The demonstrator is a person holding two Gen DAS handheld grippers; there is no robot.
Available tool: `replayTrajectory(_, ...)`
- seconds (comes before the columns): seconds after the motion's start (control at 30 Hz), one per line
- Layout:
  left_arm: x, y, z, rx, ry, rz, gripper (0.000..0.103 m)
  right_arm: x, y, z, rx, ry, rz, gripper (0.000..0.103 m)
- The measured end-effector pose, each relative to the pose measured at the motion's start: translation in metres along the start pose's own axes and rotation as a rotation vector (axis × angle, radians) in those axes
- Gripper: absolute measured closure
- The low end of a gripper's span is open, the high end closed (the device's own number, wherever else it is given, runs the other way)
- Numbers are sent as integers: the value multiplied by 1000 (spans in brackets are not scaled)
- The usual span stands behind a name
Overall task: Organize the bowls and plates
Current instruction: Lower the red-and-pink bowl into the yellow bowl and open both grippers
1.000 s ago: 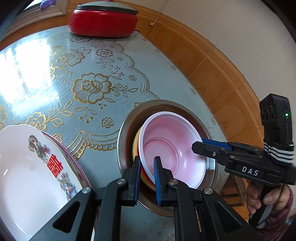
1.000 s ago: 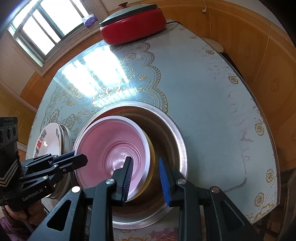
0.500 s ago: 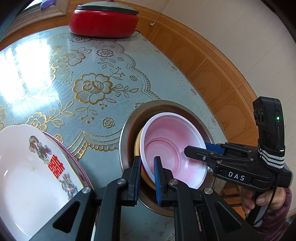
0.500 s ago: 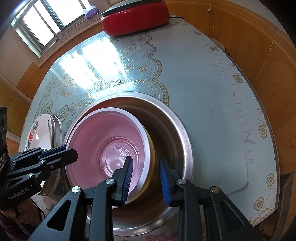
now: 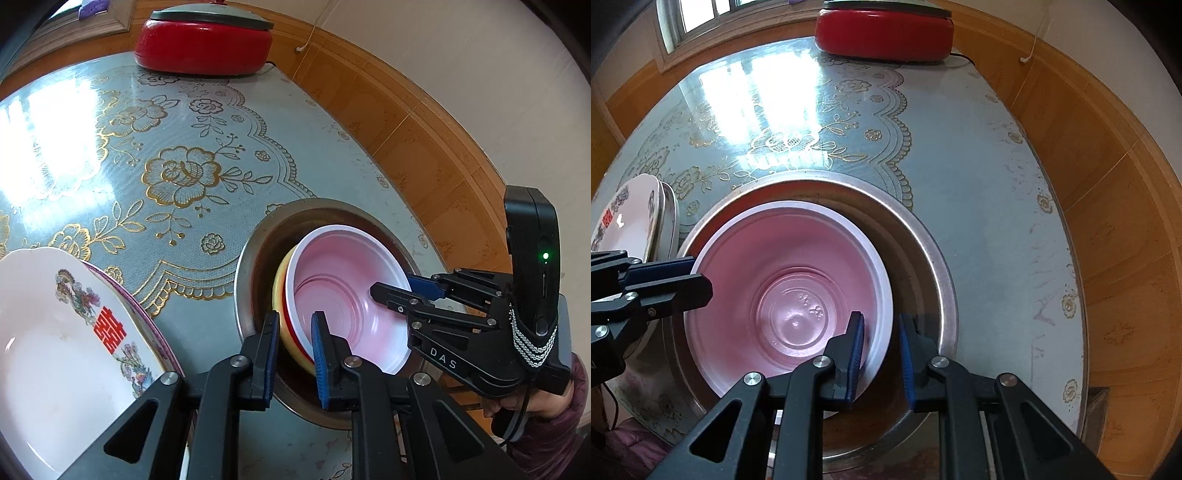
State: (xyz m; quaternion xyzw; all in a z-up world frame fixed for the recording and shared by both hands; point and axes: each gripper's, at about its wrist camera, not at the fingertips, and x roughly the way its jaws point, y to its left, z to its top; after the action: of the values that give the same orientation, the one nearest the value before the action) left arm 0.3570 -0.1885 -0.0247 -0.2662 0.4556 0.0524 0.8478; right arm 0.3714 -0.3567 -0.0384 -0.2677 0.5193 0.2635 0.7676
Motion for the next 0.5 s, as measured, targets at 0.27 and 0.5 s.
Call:
replayTrajectory(0.27, -5, 0, 0, 3, -16, 8, 85, -2, 1, -2, 10, -2, 3, 84)
replayTrajectory(0.5, -10, -1, -1, 11, -31, 14, 82, -10, -4, -9, 37, -28, 0, 83)
